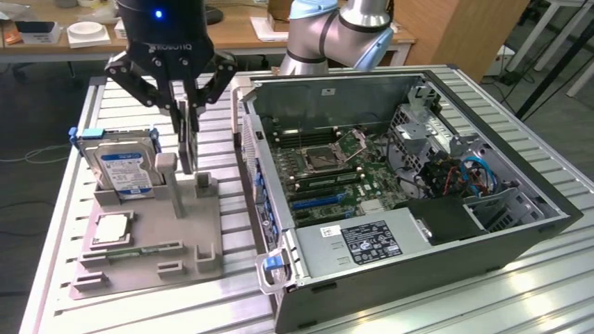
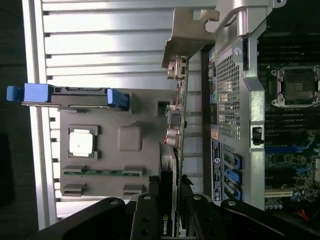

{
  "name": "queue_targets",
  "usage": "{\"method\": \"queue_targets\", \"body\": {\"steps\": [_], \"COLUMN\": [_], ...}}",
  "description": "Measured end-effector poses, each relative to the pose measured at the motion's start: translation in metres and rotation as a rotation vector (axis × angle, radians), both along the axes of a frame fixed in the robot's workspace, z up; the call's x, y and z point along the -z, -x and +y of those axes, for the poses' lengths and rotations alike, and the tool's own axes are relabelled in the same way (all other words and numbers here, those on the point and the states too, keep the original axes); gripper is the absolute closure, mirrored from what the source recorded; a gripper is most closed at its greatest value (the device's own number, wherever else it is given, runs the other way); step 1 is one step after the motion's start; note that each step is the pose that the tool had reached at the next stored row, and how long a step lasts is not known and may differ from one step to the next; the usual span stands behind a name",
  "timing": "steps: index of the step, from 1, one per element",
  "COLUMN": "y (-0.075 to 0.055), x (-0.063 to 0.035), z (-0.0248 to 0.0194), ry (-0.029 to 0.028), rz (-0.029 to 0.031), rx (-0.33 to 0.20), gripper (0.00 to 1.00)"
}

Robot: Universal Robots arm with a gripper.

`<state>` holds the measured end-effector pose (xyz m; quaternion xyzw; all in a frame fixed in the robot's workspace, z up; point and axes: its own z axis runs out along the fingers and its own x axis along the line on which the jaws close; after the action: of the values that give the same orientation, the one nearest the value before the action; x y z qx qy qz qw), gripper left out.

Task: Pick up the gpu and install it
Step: 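Pick up the gpu and move the gpu toward the slot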

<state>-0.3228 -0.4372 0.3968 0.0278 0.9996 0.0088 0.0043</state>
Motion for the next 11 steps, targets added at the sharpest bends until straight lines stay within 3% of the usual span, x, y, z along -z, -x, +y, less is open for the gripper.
{"method": "queue_targets", "body": {"steps": [6,11], "y": [0.000,-0.006], "x": [-0.0139,-0.0160], "z": [0.0001,0.0001], "ry": [-0.0119,-0.0125], "rz": [0.0000,0.0013], "rx": [0.000,0.000], "gripper": [0.74,0.74]}}
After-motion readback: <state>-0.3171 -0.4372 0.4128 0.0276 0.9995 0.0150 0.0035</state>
